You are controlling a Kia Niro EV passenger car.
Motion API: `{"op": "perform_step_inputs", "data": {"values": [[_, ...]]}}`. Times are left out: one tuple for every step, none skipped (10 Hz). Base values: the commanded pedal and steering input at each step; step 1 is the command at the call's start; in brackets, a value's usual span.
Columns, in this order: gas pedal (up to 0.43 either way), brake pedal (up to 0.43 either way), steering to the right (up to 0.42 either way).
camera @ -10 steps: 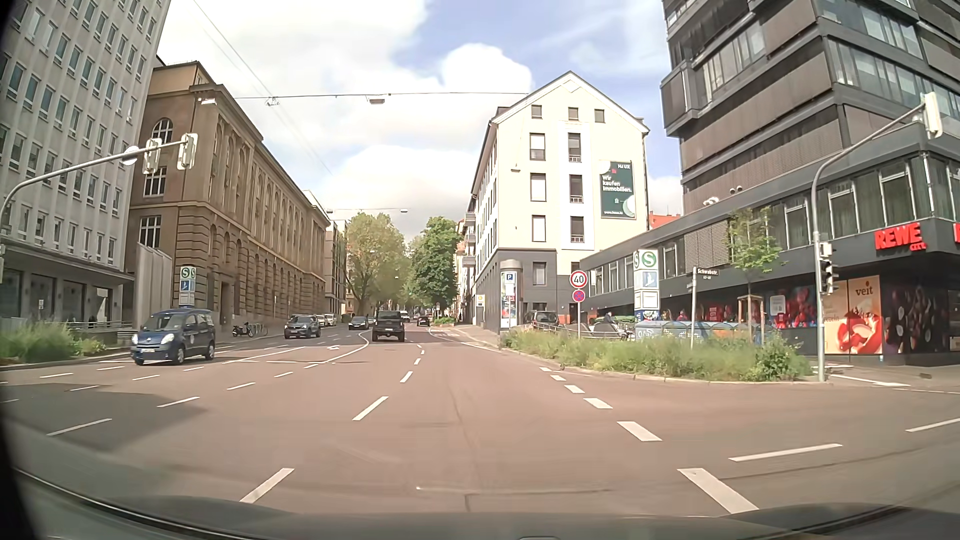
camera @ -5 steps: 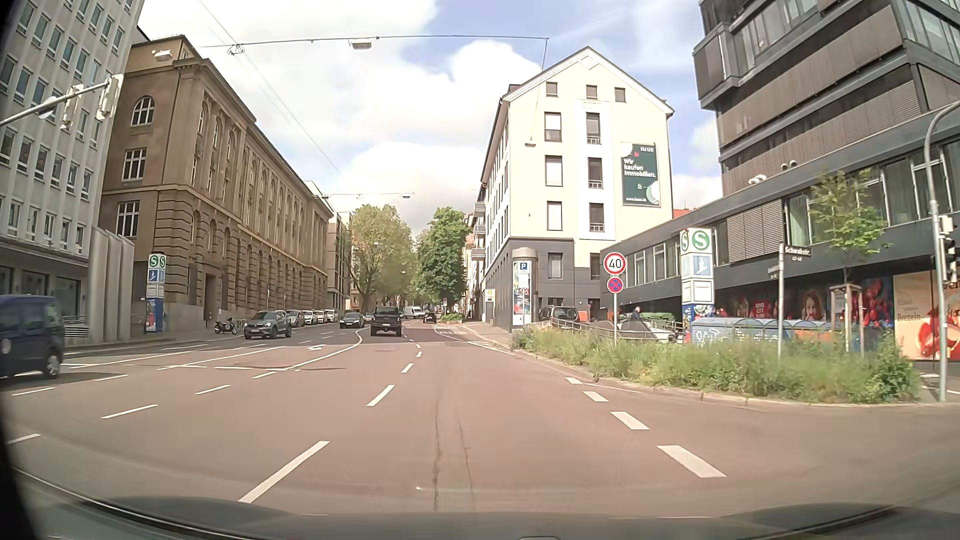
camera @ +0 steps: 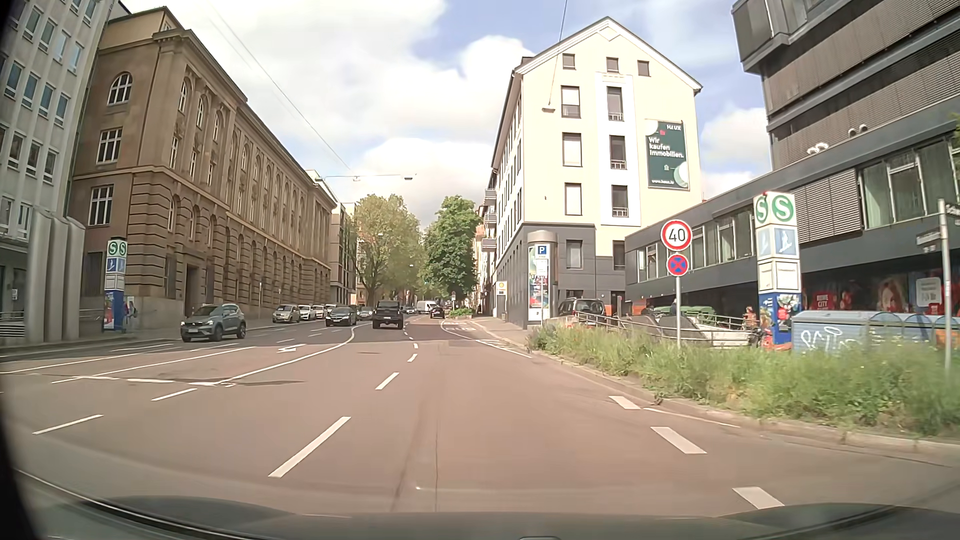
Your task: Follow the waypoints while adhering to traffic rules and regulations
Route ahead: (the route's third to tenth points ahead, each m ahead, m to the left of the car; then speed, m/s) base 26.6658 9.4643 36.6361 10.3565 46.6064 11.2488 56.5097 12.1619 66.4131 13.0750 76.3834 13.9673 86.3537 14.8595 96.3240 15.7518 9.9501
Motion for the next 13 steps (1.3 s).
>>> {"op": "perform_step_inputs", "data": {"values": [[0.138, 0.000, -0.018], [0.138, 0.000, -0.019], [0.138, 0.000, -0.025], [0.138, 0.000, -0.029], [0.138, 0.000, -0.029], [0.138, 0.000, -0.030], [0.138, 0.000, -0.031], [0.130, 0.000, -0.031], [0.130, 0.000, -0.032], [0.118, 0.000, -0.032], [0.118, 0.000, -0.033], [0.118, 0.000, -0.033], [0.118, 0.000, -0.035]]}}
